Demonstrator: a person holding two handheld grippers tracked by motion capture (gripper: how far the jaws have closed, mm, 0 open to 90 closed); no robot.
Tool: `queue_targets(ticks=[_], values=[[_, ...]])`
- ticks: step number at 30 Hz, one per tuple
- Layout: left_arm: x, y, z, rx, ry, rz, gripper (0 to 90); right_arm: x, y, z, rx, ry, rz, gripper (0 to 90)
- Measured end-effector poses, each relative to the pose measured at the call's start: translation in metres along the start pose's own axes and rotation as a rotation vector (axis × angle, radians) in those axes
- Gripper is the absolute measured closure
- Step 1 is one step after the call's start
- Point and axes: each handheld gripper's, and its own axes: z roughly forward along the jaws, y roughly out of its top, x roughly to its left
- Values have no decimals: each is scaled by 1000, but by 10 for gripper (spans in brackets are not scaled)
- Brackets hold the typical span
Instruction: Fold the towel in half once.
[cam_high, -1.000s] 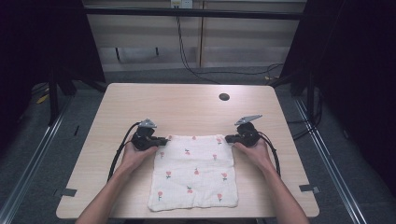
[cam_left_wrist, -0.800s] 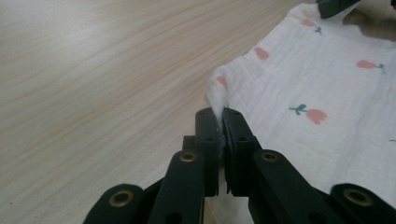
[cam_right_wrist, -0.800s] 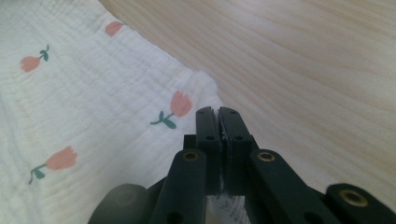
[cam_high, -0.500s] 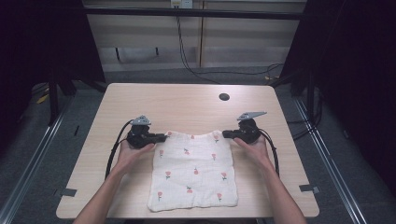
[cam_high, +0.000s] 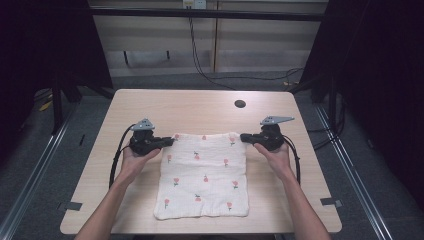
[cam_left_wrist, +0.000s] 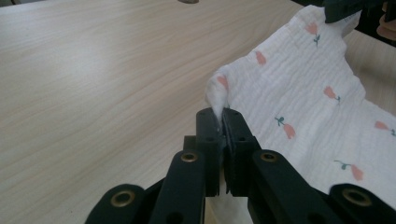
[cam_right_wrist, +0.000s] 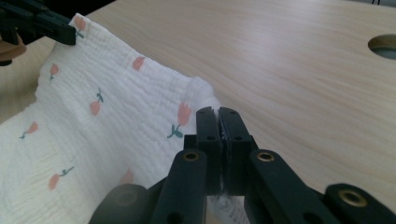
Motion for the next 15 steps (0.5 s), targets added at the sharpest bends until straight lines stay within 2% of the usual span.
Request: queue_targets(ticks=[3,8,11,15], values=[[-3,5,-1,-17,-12,2,867,1,6,-8,-39,6,8,879],[-15,17,4,-38,-24,33,867,0,25,-22,-49,-40,-26,879],[-20,22,10,-34,-11,43,867,-1,35,-29,-65,-48,-24,880],[-19,25,10,-48,-17,23,866,-1,36,-35,-74,-44,-26,880]])
